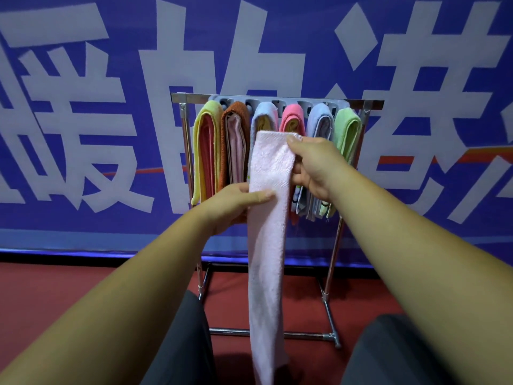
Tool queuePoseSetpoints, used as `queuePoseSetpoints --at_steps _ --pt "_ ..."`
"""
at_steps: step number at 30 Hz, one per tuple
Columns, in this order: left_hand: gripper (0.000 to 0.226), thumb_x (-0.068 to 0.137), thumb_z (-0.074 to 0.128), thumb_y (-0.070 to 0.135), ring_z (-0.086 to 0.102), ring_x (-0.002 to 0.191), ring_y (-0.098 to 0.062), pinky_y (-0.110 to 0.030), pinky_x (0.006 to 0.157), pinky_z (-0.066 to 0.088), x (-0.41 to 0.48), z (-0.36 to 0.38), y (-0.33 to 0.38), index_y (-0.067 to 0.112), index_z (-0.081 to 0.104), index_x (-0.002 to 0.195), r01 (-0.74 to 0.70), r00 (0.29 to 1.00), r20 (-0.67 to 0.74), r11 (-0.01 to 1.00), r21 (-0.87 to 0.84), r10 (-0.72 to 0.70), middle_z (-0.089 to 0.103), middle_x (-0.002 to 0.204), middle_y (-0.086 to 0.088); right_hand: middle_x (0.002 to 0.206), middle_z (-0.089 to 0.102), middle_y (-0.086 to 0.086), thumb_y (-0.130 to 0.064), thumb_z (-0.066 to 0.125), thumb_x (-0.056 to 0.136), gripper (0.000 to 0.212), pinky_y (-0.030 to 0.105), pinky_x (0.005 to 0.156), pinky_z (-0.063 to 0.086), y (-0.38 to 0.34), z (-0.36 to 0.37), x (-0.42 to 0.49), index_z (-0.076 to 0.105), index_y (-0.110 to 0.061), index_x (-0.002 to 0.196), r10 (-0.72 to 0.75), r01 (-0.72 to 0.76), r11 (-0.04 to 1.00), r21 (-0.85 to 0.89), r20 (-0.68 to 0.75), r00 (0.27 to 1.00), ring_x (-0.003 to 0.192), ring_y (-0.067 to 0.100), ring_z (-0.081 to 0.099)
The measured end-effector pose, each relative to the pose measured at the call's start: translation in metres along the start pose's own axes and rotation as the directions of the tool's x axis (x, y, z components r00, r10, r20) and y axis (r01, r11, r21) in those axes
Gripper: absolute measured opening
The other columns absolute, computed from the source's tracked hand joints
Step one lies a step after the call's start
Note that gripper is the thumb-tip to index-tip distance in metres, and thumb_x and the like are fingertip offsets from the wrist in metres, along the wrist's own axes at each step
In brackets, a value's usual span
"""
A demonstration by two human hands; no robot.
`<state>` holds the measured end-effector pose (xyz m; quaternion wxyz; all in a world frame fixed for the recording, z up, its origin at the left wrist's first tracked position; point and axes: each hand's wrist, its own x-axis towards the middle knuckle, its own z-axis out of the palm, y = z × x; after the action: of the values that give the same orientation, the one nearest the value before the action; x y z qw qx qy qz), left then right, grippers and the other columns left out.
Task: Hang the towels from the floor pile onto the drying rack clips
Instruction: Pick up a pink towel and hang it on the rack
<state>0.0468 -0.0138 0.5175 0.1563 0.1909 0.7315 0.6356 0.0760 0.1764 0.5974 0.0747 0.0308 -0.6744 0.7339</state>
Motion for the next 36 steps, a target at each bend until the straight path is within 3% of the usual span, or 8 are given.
queuePoseSetpoints --at_steps 6,10,13,17,19,22,27,36 --pt "0.034 0.089 0.080 0.015 0.073 0.114 -0.025 -0.036 0.100 0.059 -0.006 0.011 -0.035 0.007 0.073 0.122 0.089 0.987 0.138 0.996 -0.020 -0.086 0.078 0.122 -0.009 0.122 0.075 0.018 -0.013 0.050 0.112 0.029 0.041 0.072 0.068 -0.009 -0.011 0.016 0.056 -0.002 0.139 0.085 -0.048 0.958 0.284 -0.121 0.989 0.102 0.028 0.078" --pt "0.037 0.089 0.074 0.022 0.074 0.102 -0.023 -0.036 0.091 0.062 -0.004 0.020 -0.035 0.003 0.072 0.121 0.050 0.990 0.139 0.971 -0.232 -0.018 0.077 0.114 -0.012 0.082 0.073 0.016 -0.002 0.041 0.112 0.025 0.031 0.049 0.061 0.007 -0.022 0.026 0.057 0.000 0.130 0.192 -0.064 0.904 0.423 -0.268 0.944 0.054 0.021 0.074" --pt "0.032 0.098 0.066 0.023 0.074 0.100 -0.022 -0.034 0.087 0.061 -0.002 0.023 -0.026 0.005 0.071 0.124 -0.013 0.993 0.105 0.943 -0.332 0.051 0.077 0.111 -0.013 0.091 0.072 0.024 -0.003 0.037 0.110 0.037 0.040 0.056 0.064 0.033 -0.036 0.029 0.056 0.013 0.137 0.316 -0.171 0.872 0.459 -0.259 0.913 0.066 0.031 0.075" --pt "0.034 0.106 0.060 0.025 0.073 0.106 -0.027 -0.040 0.096 0.060 0.010 0.025 -0.014 0.005 0.067 0.133 -0.043 0.999 0.014 0.926 -0.374 0.051 0.075 0.116 -0.017 0.081 0.069 0.028 -0.041 0.028 0.115 0.061 0.045 0.054 0.059 0.080 -0.038 0.011 0.052 0.014 0.120 0.559 -0.479 0.726 0.494 -0.017 0.829 0.060 0.038 0.071" --pt "0.038 0.107 0.060 0.026 0.073 0.105 -0.027 -0.040 0.093 0.061 0.017 0.025 -0.012 0.004 0.065 0.137 -0.020 1.000 -0.015 0.928 -0.372 0.016 0.076 0.115 -0.016 0.103 0.071 0.026 -0.056 0.029 0.110 0.059 0.049 0.078 0.063 0.105 -0.037 0.003 0.061 -0.008 0.124 0.628 -0.609 0.708 0.358 0.077 0.775 0.093 0.040 0.074" --pt "0.037 0.107 0.062 0.026 0.074 0.111 -0.028 -0.043 0.093 0.061 0.031 0.018 -0.019 0.005 0.065 0.137 0.020 0.998 -0.051 0.937 -0.350 -0.041 0.076 0.119 -0.016 0.133 0.072 0.014 -0.064 0.042 0.104 0.060 0.053 0.111 0.049 0.131 -0.034 -0.004 0.071 -0.014 0.119 0.647 -0.656 0.724 0.210 0.121 0.753 0.130 0.037 0.065" --pt "0.040 0.105 0.063 0.024 0.075 0.112 -0.027 -0.041 0.090 0.061 0.051 -0.003 -0.043 0.002 0.059 0.139 0.105 0.978 -0.140 0.945 -0.311 -0.155 0.077 0.122 -0.015 0.119 0.079 0.015 -0.085 0.028 0.098 0.096 0.050 0.096 0.059 0.155 -0.030 -0.013 0.066 -0.004 0.134 0.574 -0.592 0.797 0.118 0.156 0.804 0.112 0.034 0.076" --pt "0.035 0.099 0.071 0.024 0.075 0.110 -0.036 -0.056 0.098 0.059 0.082 -0.008 -0.103 0.004 0.065 0.128 0.275 0.931 -0.196 0.944 -0.185 -0.309 0.075 0.122 -0.023 0.119 0.079 0.010 -0.028 0.068 0.103 0.030 0.041 0.097 0.058 0.206 -0.023 -0.014 0.072 -0.013 0.128 0.430 -0.444 0.895 0.038 0.189 0.883 0.110 0.027 0.076"
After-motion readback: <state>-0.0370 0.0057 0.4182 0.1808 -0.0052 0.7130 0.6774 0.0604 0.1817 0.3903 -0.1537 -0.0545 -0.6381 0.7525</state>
